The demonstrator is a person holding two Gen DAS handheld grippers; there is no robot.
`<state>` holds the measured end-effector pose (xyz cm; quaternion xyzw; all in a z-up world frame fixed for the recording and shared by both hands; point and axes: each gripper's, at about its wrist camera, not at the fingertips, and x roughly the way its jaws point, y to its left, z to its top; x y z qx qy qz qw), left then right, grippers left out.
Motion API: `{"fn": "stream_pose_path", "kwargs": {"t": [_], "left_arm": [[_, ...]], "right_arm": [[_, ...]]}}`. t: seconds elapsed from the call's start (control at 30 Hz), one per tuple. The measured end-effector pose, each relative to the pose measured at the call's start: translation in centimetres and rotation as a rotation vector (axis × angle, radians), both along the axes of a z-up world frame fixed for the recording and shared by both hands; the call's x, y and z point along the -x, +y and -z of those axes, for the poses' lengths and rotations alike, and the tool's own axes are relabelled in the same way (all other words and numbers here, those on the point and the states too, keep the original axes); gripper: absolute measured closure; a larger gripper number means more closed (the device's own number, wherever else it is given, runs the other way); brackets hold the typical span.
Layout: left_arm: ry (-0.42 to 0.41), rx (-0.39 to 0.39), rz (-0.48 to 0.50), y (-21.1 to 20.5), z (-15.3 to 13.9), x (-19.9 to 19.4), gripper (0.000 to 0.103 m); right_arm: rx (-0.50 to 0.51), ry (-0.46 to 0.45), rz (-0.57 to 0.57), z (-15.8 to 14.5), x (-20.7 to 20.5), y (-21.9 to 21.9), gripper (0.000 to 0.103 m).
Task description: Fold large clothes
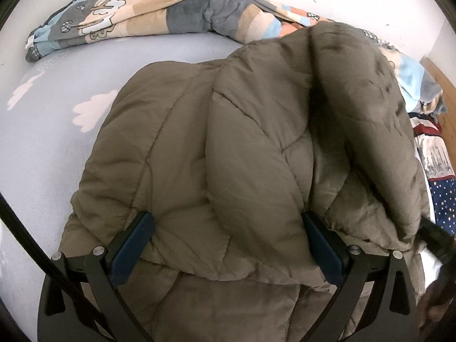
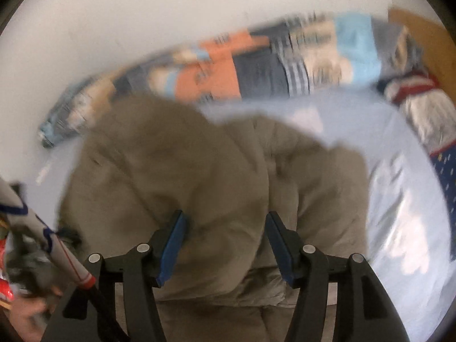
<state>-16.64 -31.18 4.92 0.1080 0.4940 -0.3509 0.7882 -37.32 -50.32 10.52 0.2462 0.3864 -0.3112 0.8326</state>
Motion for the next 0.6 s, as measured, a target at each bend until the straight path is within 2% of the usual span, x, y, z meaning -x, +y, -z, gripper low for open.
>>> {"fn": "stream_pose_path", "kwargs": {"t": [0.1, 0.33, 0.43, 0.6], "left_arm": [[-0.020, -0.009, 0.005, -0.3, 0.1, 0.3, 0.000], [-0.015, 0.000, 0.000, 0.0, -0.3, 0.4, 0.000], [-0.011, 0.011, -0.015, 0.5, -1.2, 0.6, 0.000], [-0.006, 0.012, 0.006, 0.9, -2.5, 1.0, 0.000]], "right_arm": [[0.020, 0.051, -0.030, 2.4, -0.4, 0.3, 0.040], [0.033, 0.072, -0.027, 2.9, -0.5, 0.9, 0.039], [0.014, 0.064, -0.008, 2.2, 0.1, 0.8, 0.038], [-0.033, -0.016, -0.001, -0.7, 2.1, 1.7, 0.035]]}}
